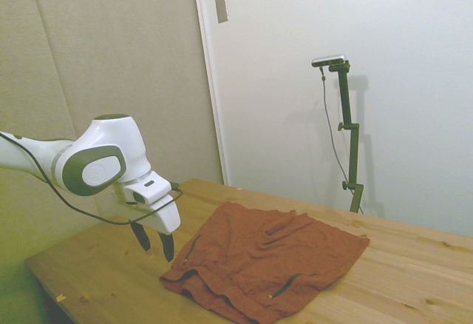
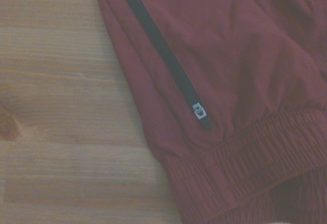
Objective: Fold the shorts
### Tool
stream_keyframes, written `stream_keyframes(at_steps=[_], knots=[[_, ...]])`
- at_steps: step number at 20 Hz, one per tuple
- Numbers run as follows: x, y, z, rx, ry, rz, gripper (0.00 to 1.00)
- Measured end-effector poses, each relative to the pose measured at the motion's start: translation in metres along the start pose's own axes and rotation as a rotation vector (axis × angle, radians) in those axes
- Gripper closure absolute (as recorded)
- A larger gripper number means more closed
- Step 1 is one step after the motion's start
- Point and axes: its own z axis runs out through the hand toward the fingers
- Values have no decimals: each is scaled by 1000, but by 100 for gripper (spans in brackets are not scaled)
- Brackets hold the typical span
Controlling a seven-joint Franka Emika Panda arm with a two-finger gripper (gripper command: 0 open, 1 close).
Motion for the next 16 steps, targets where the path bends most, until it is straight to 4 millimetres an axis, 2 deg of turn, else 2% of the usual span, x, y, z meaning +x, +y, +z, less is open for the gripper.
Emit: stream_keyframes(at_steps=[2,4,7,9,12,16], knots=[[1,-1,1,2,11,10,0],[-4,-11,2,-45,92,-23,0],[-36,-40,11,-147,207,-100,0],[-57,-53,18,-223,283,-151,0],[-77,-58,30,-352,392,-213,0],[-82,-58,49,-487,526,-271,0]])
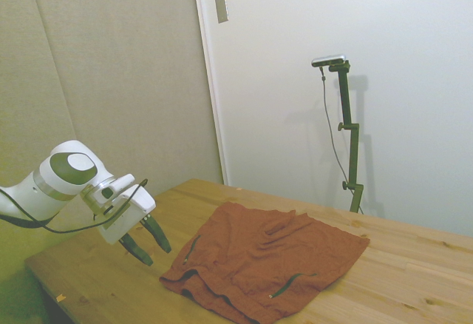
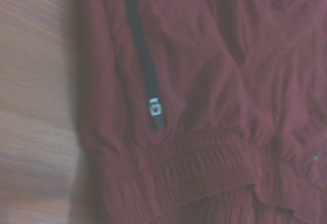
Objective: Fold the shorts
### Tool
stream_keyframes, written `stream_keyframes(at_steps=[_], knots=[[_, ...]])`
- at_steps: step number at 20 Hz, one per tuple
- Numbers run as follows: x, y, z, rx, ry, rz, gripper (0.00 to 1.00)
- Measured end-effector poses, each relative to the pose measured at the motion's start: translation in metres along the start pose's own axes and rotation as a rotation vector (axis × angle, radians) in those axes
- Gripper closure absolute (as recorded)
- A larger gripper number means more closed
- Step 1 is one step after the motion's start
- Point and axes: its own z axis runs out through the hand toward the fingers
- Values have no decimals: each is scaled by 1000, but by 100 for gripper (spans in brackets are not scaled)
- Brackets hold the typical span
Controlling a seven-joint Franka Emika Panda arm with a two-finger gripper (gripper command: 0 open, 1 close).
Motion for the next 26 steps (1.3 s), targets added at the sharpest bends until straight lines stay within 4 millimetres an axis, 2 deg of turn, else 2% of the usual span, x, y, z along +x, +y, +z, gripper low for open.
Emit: stream_keyframes(at_steps=[4,7,13,14,18,26], knots=[[-16,-23,16,-36,10,-48,0],[-21,-36,21,-39,1,-68,0],[-13,-40,41,-85,-17,-78,0],[-10,-40,46,-90,-26,-73,100],[-1,-42,51,-93,-38,-60,100],[-2,-49,51,-88,-40,-66,100]])
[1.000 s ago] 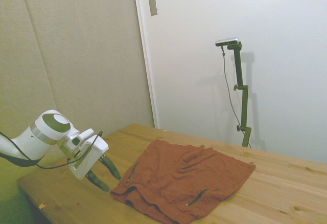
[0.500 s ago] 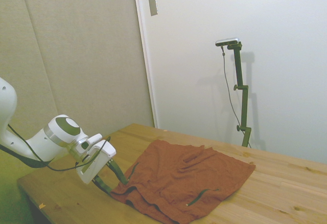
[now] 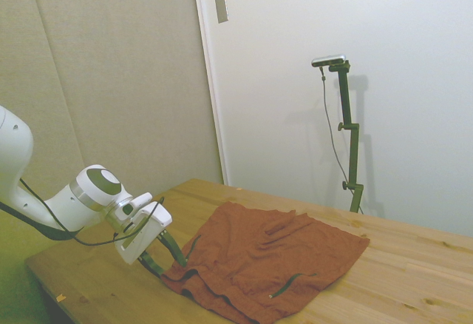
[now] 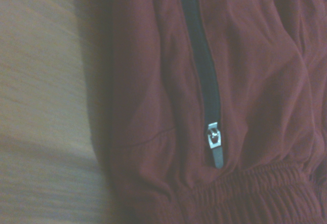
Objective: Fold the shorts
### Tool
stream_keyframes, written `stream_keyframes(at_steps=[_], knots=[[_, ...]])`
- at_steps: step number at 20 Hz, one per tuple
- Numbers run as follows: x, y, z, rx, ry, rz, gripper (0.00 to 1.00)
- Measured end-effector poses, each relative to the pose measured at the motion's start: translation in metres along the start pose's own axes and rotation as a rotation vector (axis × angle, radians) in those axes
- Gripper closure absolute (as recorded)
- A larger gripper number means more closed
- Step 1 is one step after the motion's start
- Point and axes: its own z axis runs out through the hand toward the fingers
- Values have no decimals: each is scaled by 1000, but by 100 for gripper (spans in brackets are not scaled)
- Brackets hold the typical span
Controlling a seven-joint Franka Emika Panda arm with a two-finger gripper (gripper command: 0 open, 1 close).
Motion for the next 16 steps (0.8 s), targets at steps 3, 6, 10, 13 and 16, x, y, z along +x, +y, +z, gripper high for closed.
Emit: stream_keyframes(at_steps=[3,6,10,13,16], knots=[[-2,-4,1,1,-2,-3,100],[-4,-7,1,5,-3,-6,100],[-6,-12,2,7,-5,-12,100],[-8,-15,3,7,-7,-19,100],[-8,-17,4,6,-10,-21,100]])
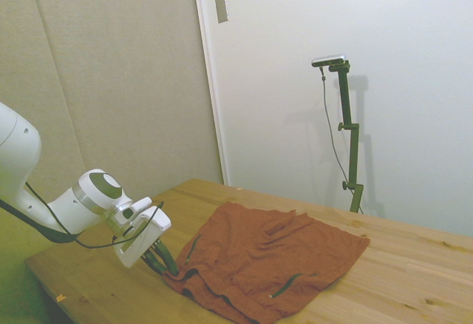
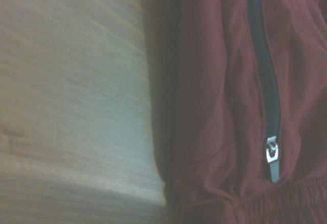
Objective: Fold the shorts
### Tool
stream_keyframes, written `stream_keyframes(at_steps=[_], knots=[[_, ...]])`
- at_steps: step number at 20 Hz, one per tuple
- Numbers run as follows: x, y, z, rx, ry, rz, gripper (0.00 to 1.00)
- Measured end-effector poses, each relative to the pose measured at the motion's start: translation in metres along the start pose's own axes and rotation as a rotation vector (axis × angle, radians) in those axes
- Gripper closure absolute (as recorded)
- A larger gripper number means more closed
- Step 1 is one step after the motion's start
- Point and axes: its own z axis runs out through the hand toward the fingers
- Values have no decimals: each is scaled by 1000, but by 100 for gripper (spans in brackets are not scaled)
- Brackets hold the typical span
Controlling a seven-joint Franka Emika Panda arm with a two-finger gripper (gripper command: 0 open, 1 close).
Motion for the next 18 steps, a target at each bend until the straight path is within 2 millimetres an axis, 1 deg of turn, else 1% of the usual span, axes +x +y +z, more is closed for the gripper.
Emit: stream_keyframes(at_steps=[3,6,8,10,12,13,15,18], knots=[[0,-1,-1,1,1,-1,100],[1,0,-6,9,6,5,100],[3,3,-14,26,2,19,100],[7,10,-27,71,-23,37,100],[18,24,-41,120,-44,71,100],[27,35,-46,145,-51,103,100],[48,63,-53,184,-55,171,100],[79,108,-52,249,-80,282,100]])
